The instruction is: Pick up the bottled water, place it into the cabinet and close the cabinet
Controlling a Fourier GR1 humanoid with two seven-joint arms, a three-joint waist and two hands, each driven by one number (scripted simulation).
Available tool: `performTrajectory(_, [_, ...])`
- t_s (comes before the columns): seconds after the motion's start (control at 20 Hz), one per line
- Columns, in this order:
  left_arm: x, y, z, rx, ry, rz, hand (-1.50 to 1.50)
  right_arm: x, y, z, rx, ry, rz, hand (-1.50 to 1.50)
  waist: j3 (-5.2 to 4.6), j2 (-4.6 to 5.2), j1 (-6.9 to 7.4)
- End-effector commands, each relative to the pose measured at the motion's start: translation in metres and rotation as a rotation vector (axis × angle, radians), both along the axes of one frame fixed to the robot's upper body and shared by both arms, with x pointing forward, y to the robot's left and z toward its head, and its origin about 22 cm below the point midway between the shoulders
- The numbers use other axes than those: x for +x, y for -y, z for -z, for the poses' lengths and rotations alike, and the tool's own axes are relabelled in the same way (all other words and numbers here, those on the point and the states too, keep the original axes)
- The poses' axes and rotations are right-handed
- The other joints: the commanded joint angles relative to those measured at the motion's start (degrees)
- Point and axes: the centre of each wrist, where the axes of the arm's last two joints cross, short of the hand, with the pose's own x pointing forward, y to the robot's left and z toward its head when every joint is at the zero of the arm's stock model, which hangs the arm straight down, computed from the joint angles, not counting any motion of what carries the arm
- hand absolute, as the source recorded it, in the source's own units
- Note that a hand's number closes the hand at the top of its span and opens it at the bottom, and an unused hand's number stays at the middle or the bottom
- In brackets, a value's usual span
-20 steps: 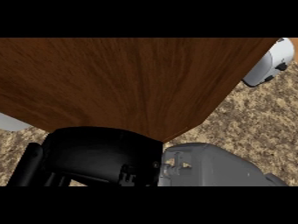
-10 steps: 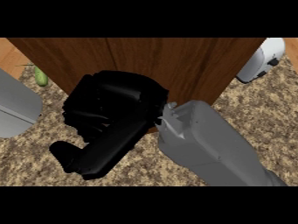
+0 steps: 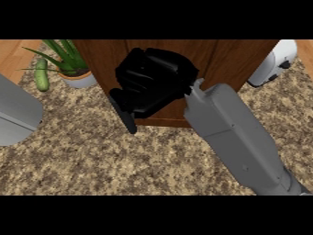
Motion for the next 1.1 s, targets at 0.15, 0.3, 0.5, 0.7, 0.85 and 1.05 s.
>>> performTrajectory(0.15, [0.009,-0.006,0.003,0.002,0.018,-0.008,-1.5,0.028,0.018,-0.017,0.015,0.124,0.14,1.5,0.11,0.38,-0.51])
performTrajectory(0.3, [0.008,0.011,0.013,-0.024,0.016,0.015,-1.5,0.032,0.02,-0.015,0.02,0.151,0.158,1.5,0.11,0.4,-0.33])
performTrajectory(0.5, [0.014,0.01,0.015,-0.029,0.018,0.031,-1.5,0.038,0.014,-0.033,0.072,0.23,0.225,-1.5,0.06,0.67,0.03])
performTrajectory(0.7, [0.014,0.008,0.006,-0.003,0.001,0.036,-1.5,0.038,0.011,-0.051,0.064,0.274,0.284,-1.5,0.1,0.51,0.16])
performTrajectory(0.85, [0.02,0.008,0.007,0.002,-0.003,0.046,-1.5,0.039,0.004,-0.066,0.085,0.285,0.326,-1.5,0.04,0.73,0.5])
performTrajectory(1.05, [0.028,0.008,0.005,0.012,0.005,0.065,-1.5,0.039,0.007,-0.069,0.083,0.302,0.32,-1.5,0.06,0.63,-0.14])
